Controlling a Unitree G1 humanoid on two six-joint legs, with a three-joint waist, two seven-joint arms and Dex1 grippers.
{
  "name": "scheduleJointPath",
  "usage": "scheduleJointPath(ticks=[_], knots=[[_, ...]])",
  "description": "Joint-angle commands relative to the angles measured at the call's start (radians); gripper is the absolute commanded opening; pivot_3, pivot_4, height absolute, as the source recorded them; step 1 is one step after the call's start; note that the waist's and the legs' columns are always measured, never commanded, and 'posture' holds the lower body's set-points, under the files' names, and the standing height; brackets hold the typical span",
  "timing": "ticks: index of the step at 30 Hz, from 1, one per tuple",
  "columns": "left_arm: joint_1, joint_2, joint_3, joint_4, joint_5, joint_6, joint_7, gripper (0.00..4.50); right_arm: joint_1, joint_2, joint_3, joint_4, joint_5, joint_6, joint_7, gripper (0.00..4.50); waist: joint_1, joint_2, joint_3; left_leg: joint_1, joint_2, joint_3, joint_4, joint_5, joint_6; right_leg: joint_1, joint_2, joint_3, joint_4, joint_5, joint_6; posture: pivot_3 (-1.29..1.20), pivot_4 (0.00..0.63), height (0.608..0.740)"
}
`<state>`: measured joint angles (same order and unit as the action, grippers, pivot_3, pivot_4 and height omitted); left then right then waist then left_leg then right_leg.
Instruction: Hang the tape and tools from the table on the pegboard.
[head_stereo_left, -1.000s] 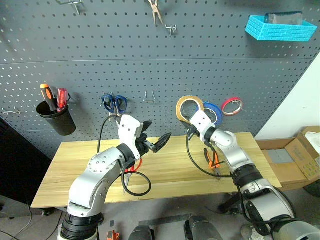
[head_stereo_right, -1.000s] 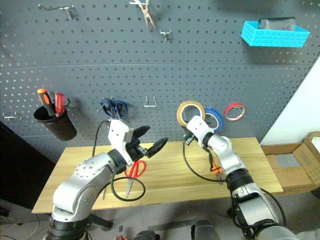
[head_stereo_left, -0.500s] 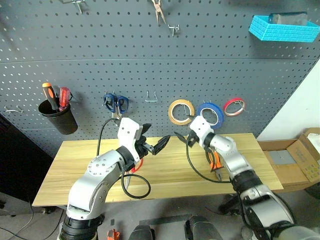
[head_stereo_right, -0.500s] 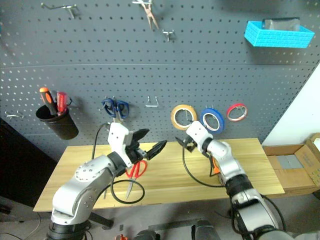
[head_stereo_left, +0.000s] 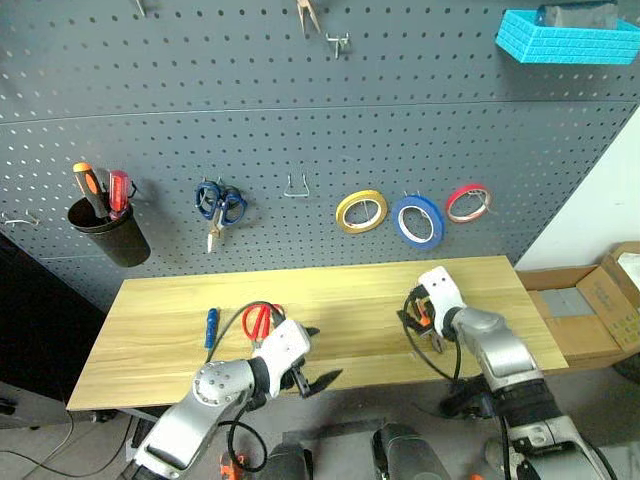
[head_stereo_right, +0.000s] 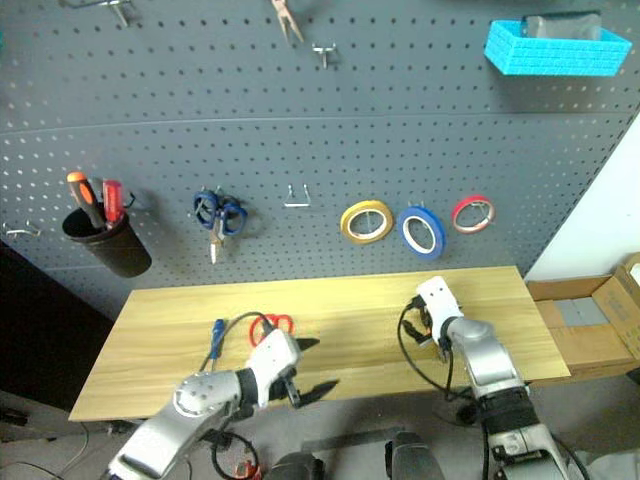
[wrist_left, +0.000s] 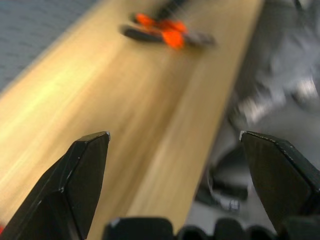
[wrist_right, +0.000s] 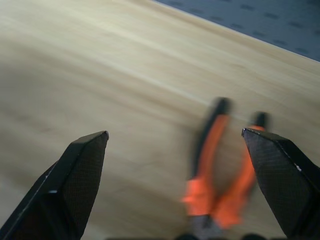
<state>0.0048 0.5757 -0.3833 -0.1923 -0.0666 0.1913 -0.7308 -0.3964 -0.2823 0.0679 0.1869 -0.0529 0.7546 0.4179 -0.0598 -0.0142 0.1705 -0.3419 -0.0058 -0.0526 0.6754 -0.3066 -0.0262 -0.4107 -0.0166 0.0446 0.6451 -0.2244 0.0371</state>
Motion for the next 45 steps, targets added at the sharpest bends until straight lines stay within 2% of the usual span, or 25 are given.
scheduleJointPath(ticks=[1, 3, 5, 10, 23, 29, 32, 35, 36, 40, 43, 45], knots=[[-0.087, -0.036, -0.004, 0.039, 0.021, -0.076, -0.026, 4.5, -0.074, 0.03, -0.073, 0.082, 0.031, 0.051, -0.075, 4.45, 0.002, 0.0, 0.003, -0.006, 0.0, 0.0, 0.0, 0.0, 0.0, -0.005, 0.0, 0.0, 0.001, 0.002, 0.003, -0.06, 0.195, 0.74], [-0.111, -0.053, 0.005, 0.052, 0.018, -0.078, -0.032, 4.5, -0.107, 0.041, -0.106, 0.125, 0.039, 0.082, -0.11, 4.45, 0.002, 0.0, 0.008, -0.015, 0.0, -0.001, 0.001, 0.0, 0.0, -0.014, 0.0, -0.001, 0.001, 0.007, 0.0, -0.06, 0.201, 0.74], [-0.114, -0.054, 0.013, 0.055, 0.017, -0.081, -0.039, 4.5, -0.134, 0.056, -0.141, 0.156, 0.055, 0.135, -0.151, 4.45, 0.002, 0.001, 0.013, -0.018, 0.001, -0.003, 0.0, -0.001, 0.001, -0.015, -0.002, -0.002, 0.001, 0.008, 0.0, -0.06, 0.212, 0.74], [-0.069, -0.038, 0.023, 0.012, 0.013, -0.074, -0.047, 4.5, -0.151, 0.059, -0.17, 0.19, 0.057, 0.194, -0.208, 4.45, -0.001, 0.004, 0.024, -0.019, 0.002, -0.005, 0.0, -0.007, 0.011, -0.016, -0.006, -0.001, -0.001, 0.005, 0.002, -0.05, 0.221, 0.74], [0.005, -0.057, 0.05, -0.099, -0.006, 0.017, -0.028, 4.5, -0.232, 0.049, -0.13, 0.344, 0.056, 0.151, -0.194, 4.45, -0.002, 0.006, 0.058, -0.02, 0.001, -0.005, 0.002, -0.007, 0.012, -0.016, -0.007, -0.001, 0.0, 0.004, 0.004, -0.01, 0.254, 0.74], [-0.004, -0.043, 0.044, -0.1, 0.004, 0.024, -0.04, 4.5, -0.38, 0.05, -0.157, 0.562, 0.065, 0.153, -0.214, 4.45, -0.005, 0.003, 0.07, -0.019, 0.001, -0.005, 0.002, -0.007, 0.012, -0.016, -0.006, 0.0, 0.0, 0.004, 0.004, 0.0, 0.27, 0.74], [-0.002, -0.037, 0.045, -0.102, 0.003, 0.037, -0.046, 4.5, -0.428, 0.055, -0.184, 0.628, 0.081, 0.15, -0.23, 3.84, -0.004, 0.003, 0.073, -0.02, 0.001, -0.006, 0.001, -0.007, 0.012, -0.016, -0.007, -0.001, -0.001, 0.004, 0.004, 0.0, 0.267, 0.74], [0.001, -0.032, 0.045, -0.11, -0.002, 0.057, -0.055, 4.5, -0.458, 0.059, -0.2, 0.667, 0.096, 0.153, -0.241, 2.85, -0.003, 0.003, 0.073, -0.02, 0.001, -0.007, 0.001, -0.007, 0.012, -0.016, -0.007, -0.002, -0.001, 0.004, 0.004, 0.0, 0.26, 0.74], [0.002, -0.031, 0.044, -0.114, -0.004, 0.063, -0.056, 4.5, -0.464, 0.06, -0.2, 0.672, 0.099, 0.154, -0.242, 2.71, -0.003, 0.002, 0.073, -0.021, 0.001, -0.007, 0.001, -0.007, 0.012, -0.016, -0.007, -0.002, -0.001, 0.004, 0.004, 0.0, 0.26, 0.74], [-0.002, -0.021, 0.028, -0.125, -0.002, 0.089, -0.073, 4.5, -0.466, 0.06, -0.2, 0.671, 0.102, 0.159, -0.24, 2.71, -0.003, 0.003, 0.073, -0.021, 0.001, -0.007, 0.001, -0.007, 0.012, -0.017, -0.007, -0.002, -0.001, 0.004, 0.004, 0.0, 0.244, 0.74], [-0.003, -0.019, 0.025, -0.14, 0.0, 0.098, -0.08, 4.5, -0.441, 0.048, -0.135, 0.604, 0.084, 0.119, -0.163, 2.71, -0.003, 0.003, 0.073, -0.021, 0.001, -0.008, 0.001, -0.007, 0.012, -0.017, -0.007, -0.002, -0.001, 0.004, 0.004, 0.0, 0.234, 0.74], [0.003, -0.024, 0.043, -0.161, -0.009, 0.106, -0.069, 4.5, -0.405, 0.036, -0.075, 0.495, 0.095, 0.115, -0.062, 2.71, -0.003, 0.003, 0.073, -0.021, 0.001, -0.008, 0.001, -0.007, 0.012, -0.017, -0.007, -0.002, -0.001, 0.004, 0.004, -0.01, 0.223, 0.74]])
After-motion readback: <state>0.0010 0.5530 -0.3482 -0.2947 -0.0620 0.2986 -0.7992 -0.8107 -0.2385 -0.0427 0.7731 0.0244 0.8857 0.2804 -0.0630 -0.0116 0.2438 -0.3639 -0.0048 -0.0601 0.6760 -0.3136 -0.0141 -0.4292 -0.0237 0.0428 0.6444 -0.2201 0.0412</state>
